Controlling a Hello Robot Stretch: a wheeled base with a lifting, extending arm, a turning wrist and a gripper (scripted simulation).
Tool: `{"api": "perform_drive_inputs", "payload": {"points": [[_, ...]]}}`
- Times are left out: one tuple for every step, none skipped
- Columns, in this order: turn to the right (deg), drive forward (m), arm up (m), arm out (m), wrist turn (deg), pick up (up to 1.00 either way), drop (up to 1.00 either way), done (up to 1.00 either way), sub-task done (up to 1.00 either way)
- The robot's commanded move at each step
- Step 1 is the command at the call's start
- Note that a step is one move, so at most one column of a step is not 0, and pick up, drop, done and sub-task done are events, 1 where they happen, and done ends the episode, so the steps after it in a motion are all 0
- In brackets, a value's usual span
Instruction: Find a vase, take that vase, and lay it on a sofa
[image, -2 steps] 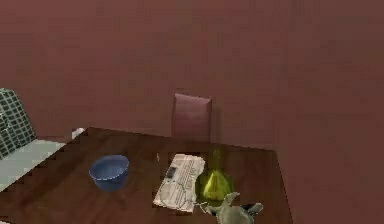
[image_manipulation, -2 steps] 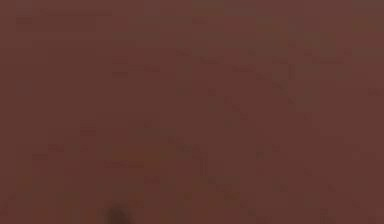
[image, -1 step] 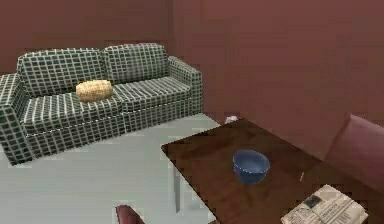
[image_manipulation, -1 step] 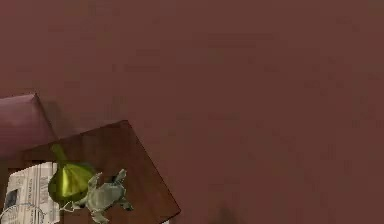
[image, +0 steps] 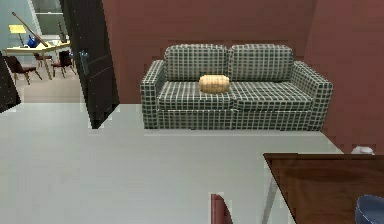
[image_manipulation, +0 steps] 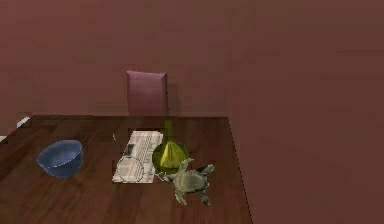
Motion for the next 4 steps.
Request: {"api": "perform_drive_inputs", "payload": {"points": [[0.0,0.0,0.5,0.0,0.0,0.0,0.0,0.0,0.0],[0.0,0.0,0.28,0.0,0.0,0.0,0.0,0.0,0.0],[0.0,0.0,0.0,0.34,0.0,0.0,0.0,0.0,0.0],[0.0,0.0,0.0,0.0,45.0,0.0,0.0,0.0,0.0]]}}
